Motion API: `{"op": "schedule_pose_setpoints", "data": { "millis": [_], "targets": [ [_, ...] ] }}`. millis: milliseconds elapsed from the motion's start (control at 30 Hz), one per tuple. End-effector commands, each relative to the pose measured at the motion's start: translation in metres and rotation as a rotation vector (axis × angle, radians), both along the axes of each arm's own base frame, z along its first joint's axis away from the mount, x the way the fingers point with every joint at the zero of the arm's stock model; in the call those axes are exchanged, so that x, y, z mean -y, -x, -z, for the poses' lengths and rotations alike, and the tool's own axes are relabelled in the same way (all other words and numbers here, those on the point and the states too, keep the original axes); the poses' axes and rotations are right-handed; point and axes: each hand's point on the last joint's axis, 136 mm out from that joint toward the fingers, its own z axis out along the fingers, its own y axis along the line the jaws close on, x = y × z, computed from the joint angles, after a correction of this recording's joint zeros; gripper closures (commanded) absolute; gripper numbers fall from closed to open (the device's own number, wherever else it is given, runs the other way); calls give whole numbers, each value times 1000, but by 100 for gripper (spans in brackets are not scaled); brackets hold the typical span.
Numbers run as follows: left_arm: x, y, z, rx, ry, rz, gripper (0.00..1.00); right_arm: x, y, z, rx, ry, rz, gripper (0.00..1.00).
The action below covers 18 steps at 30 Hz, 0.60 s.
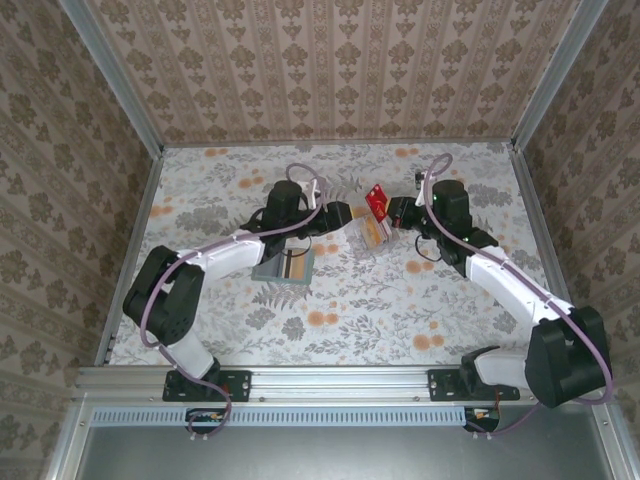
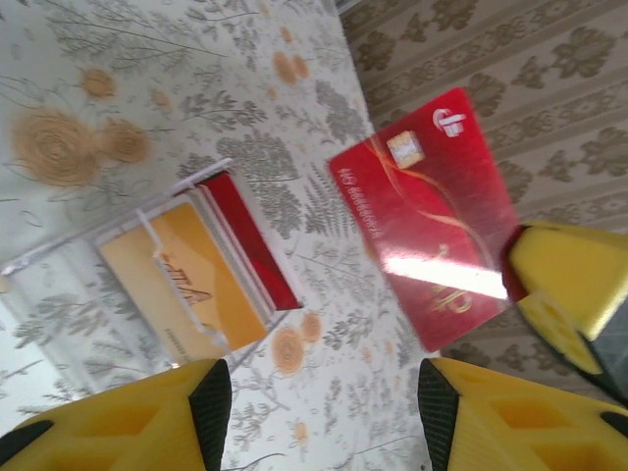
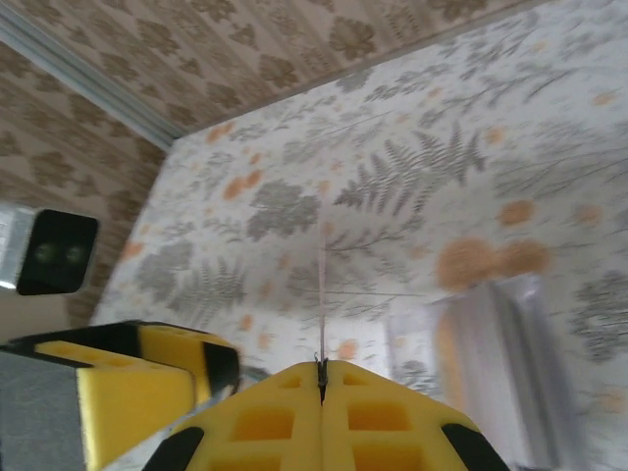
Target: Put the credit cards into the card holder
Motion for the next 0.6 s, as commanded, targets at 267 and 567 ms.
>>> {"op": "schedule_pose_setpoints", "data": {
  "millis": [267, 567],
  "targets": [
    [14, -6, -41, 25, 249, 34, 47, -64, 4, -38, 42, -333, -165, 100],
    [-5, -6, -54, 72, 233, -17, 86, -58, 7, -26, 20, -307, -122, 100]
  ]
}}
